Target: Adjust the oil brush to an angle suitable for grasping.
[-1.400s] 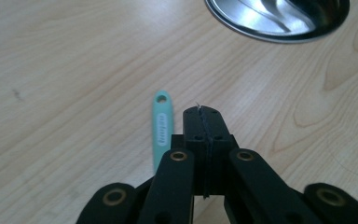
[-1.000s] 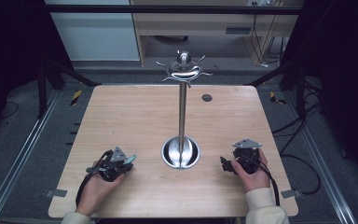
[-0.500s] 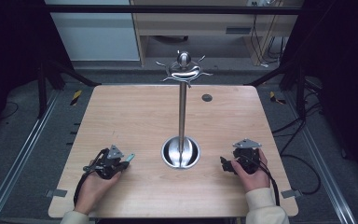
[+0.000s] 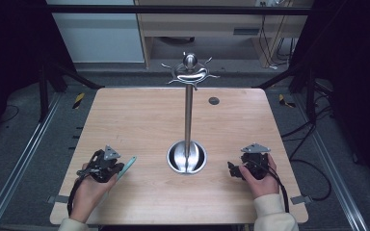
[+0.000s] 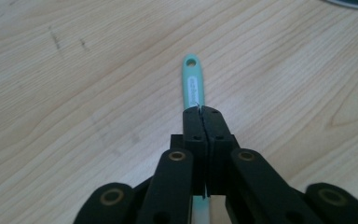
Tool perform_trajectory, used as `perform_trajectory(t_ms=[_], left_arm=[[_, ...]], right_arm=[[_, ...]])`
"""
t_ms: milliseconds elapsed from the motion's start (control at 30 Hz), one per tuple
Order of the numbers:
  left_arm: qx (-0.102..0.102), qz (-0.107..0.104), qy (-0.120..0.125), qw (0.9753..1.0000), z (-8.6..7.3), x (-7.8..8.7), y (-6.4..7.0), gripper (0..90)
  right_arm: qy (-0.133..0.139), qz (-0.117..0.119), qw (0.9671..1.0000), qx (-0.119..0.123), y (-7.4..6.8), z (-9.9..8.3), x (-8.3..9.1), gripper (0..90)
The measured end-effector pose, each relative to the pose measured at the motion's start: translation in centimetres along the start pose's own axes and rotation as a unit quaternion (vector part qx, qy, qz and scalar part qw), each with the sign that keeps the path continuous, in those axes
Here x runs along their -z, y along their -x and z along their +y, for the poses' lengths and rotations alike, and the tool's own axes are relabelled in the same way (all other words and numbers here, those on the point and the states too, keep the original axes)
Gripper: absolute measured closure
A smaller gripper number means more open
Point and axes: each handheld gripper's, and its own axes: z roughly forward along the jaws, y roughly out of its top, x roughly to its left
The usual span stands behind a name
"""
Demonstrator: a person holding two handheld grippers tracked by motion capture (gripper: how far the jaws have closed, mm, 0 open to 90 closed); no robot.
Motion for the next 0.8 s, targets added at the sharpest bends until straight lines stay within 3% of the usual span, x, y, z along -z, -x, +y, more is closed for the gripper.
perform_trajectory(t_ms=[33,233,467,600,733,800], left_arm=[[-0.005,0.003,-0.026,0.9997,0.4,0.8,0.0,85.7],[-0.010,0.007,-0.080,0.9967,1.7,2.3,-0.1,73.3],[-0.008,0.008,-0.115,0.9933,2.0,1.9,-0.4,57.0],[-0.008,-0.003,-0.135,0.9908,1.8,1.3,-0.5,61.0],[-0.015,-0.015,-0.173,0.9847,1.3,0.3,-0.4,61.2],[-0.014,-0.017,-0.179,0.9837,1.1,-0.1,-0.4,61.9]], right_arm=[[0.001,0.002,1.0000,-0.003,0.0,0.0,0.1,8.2],[0.005,0.004,1.0000,-0.003,0.0,0.0,0.1,8.2],[0.005,0.005,1.0000,-0.003,0.0,0.0,0.2,8.2],[0.004,0.004,1.0000,-0.004,0.1,0.0,0.1,8.2],[0.003,0.006,1.0000,-0.006,0.0,0.0,0.1,8.3],[0.001,0.005,1.0000,-0.004,0.0,0.0,0.1,8.4]])
